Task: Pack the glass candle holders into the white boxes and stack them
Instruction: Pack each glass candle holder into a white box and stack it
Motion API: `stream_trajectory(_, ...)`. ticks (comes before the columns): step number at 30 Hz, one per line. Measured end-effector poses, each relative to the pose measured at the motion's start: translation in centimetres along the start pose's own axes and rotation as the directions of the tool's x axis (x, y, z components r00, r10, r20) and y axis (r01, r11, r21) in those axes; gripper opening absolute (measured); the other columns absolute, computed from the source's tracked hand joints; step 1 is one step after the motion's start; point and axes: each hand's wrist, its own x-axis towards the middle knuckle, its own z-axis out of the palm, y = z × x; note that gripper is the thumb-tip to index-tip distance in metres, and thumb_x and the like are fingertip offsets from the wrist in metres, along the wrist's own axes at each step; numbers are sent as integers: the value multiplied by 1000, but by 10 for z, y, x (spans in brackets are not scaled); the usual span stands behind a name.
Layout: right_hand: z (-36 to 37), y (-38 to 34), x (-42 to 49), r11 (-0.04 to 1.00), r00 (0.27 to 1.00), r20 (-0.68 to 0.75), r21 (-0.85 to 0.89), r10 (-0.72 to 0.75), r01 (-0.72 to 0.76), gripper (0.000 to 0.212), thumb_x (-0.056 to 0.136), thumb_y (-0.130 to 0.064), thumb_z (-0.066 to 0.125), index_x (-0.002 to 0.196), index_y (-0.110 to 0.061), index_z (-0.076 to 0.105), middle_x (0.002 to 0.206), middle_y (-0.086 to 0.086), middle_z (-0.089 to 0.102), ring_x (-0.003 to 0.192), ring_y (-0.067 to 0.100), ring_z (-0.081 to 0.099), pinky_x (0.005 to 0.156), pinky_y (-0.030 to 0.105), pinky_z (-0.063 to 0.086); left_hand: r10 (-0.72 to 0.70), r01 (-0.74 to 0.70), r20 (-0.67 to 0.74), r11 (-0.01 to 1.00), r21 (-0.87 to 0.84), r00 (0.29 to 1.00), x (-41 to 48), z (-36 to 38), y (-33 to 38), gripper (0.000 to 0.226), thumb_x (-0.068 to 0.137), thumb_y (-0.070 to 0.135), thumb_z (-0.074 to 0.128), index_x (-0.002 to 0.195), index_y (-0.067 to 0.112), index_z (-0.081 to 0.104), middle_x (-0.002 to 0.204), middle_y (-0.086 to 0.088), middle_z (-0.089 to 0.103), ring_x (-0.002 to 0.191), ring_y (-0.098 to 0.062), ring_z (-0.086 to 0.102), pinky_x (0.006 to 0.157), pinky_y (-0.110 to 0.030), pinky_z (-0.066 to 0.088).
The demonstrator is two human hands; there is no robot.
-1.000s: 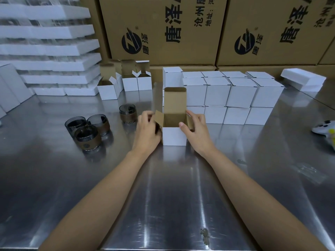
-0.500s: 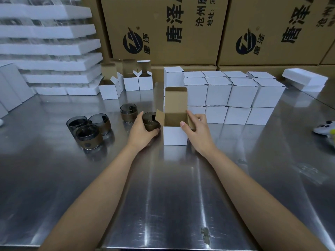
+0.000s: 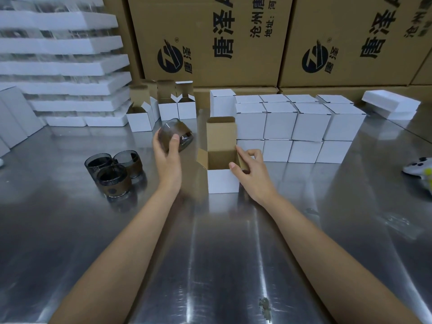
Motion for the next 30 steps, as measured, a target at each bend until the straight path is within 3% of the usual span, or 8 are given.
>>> stream_trajectory(5, 5, -1, -1, 999, 999, 8, 11, -45, 45, 59, 94, -37, 60, 147, -17, 42, 114, -2, 34, 102, -14, 41, 81, -5, 28, 150, -149, 103, 989, -17, 983, -18, 10, 14, 37, 96, 25, 55, 129, 14, 45, 126, 0, 55, 120, -13, 52, 106, -31, 40)
stream_trajectory(9, 4, 1, -1, 998, 998, 10, 7, -61, 61, 63, 92, -45, 58, 147, -19, 41, 114, -4, 33, 100, -5, 42, 86, 0, 36, 289, -332, 295, 938, 105, 911, -25, 10, 12, 40, 82, 33, 67, 117, 28, 48, 115, 8, 57, 115, -15, 55, 105, -42, 44)
stream_trajectory(13, 4, -1, -2, 996, 996, 11, 10, -88, 88, 66, 88, -50, 54, 146, -21, 43, 114, -3, 33, 104, 8, 47, 90, 16, 45, 247, -392, 407, 860, 326, 880, -28, 10, 10, 44, 71, 52, 69, 107, 47, 46, 108, 33, 57, 126, -18, 43, 107, -46, 39)
stream_trajectory(15, 4, -3, -3, 995, 995, 13, 19, -101, 101, 66, 85, -53, 52, 144, -25, 45, 113, -3, 34, 101, 3, 49, 87, 14, 46, 269, -472, 465, 784, 404, 844, -30, 11, 8, 44, 70, 53, 68, 106, 45, 45, 100, 39, 55, 127, 8, 30, 113, -50, 28)
stream_trajectory(17, 3, -3, -3, 993, 993, 16, 32, -118, 118, 63, 84, -53, 51, 142, -29, 46, 112, -3, 34, 100, -5, 48, 83, 7, 44, 302, -545, 511, 716, 436, 805, -30, 12, 6, 42, 71, 50, 69, 103, 38, 45, 94, 34, 55, 111, 32, 27, 116, -53, 13)
stream_trajectory(22, 3, -3, -3, 992, 993, 30, 52, -118, 117, 61, 85, -53, 50, 140, -27, 48, 117, -3, 32, 106, -8, 42, 88, 0, 33, 190, -540, 571, 644, 542, 799, -22, 10, 5, 36, 74, 57, 62, 97, 37, 42, 98, 23, 61, 101, 8, 52, 114, -34, -4)
stream_trajectory(26, 3, -4, -4, 980, 980, -49, 36, -195, 197, 58, 89, -43, 55, 143, -25, 42, 132, -4, 31, 126, 1, 35, 99, -1, 23, 115, -542, 626, 635, 550, 771, -18, 7, 1, 32, 82, 47, 67, 100, 33, 43, 97, 29, 58, 98, 17, 45, 110, -31, -1)
stream_trajectory(30, 0, -8, -6, 946, 944, -105, 57, -313, 320, 41, 93, -35, 51, 132, -25, 52, 134, -2, 42, 130, 2, 38, 109, 18, 31, 101, -561, 656, 623, 545, 748, -18, 7, -2, 32, 81, 47, 64, 101, 34, 43, 105, 21, 60, 98, 33, 30, 110, -33, 3)
